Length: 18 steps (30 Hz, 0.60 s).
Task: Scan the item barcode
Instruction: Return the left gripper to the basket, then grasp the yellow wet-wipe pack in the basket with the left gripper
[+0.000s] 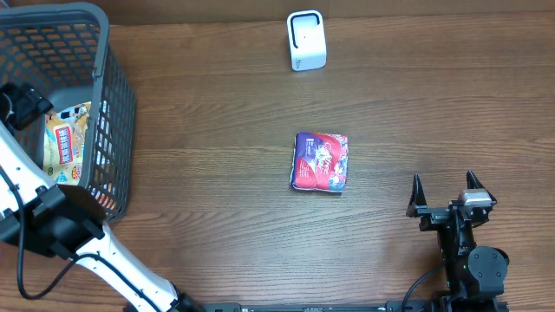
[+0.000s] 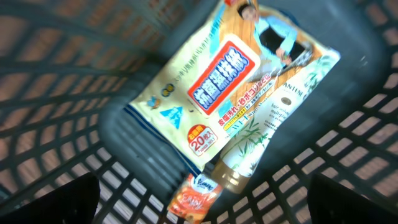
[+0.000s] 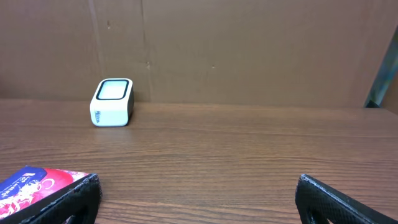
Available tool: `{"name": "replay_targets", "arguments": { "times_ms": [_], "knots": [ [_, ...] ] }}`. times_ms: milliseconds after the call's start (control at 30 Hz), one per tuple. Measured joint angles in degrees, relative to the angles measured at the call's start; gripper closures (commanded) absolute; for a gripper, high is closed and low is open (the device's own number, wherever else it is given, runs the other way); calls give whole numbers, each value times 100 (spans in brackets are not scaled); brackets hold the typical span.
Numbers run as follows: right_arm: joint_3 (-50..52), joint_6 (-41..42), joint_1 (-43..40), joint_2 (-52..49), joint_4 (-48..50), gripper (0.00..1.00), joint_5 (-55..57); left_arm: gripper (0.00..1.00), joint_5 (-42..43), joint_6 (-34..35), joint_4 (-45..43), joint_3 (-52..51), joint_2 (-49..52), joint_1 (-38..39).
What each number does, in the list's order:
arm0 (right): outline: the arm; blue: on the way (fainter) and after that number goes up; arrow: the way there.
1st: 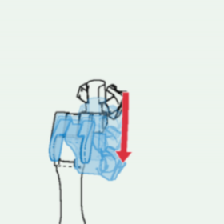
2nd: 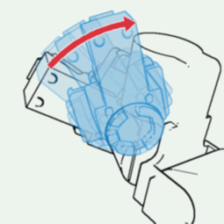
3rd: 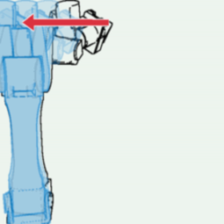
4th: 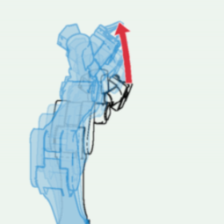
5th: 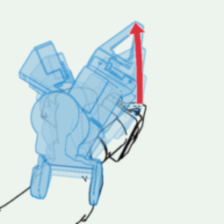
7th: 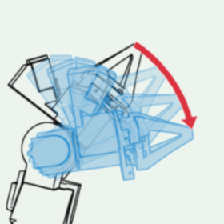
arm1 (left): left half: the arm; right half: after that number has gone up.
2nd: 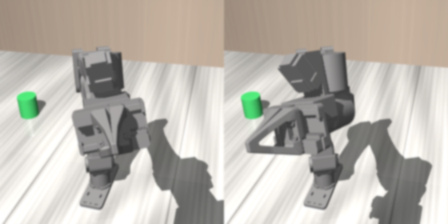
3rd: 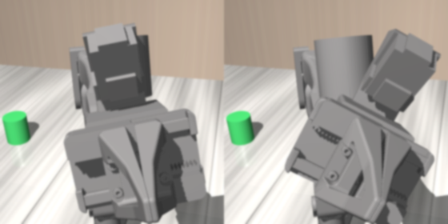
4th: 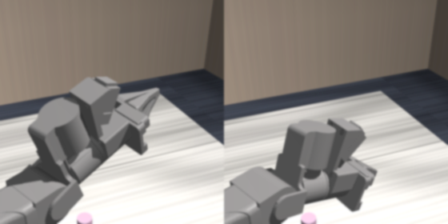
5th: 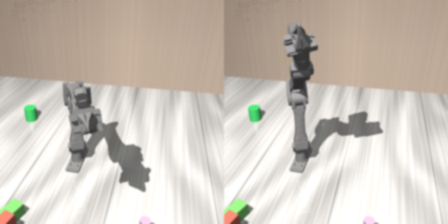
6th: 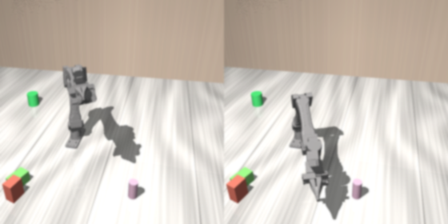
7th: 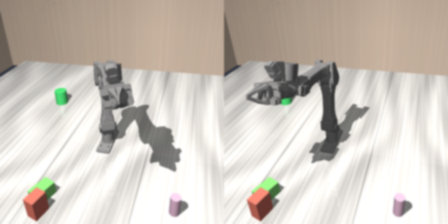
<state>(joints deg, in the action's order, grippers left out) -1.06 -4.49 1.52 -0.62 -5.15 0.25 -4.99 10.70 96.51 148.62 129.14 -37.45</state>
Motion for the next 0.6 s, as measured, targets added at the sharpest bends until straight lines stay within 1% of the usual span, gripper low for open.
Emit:
{"name": "replay_targets", "arguments": {
  "times_ms": [100,367,600],
  "knots": [
    [0,-2,2,0,-2,0,2,3,13,-92,9,-20,219,66],
    [0,0,2,0,-2,0,2,14,-116,-212,-44,-308,343,289],
    [0,-2,2,0,0,0,0,14,-409,-214,-330,-1161,354,313]
  ]
}}
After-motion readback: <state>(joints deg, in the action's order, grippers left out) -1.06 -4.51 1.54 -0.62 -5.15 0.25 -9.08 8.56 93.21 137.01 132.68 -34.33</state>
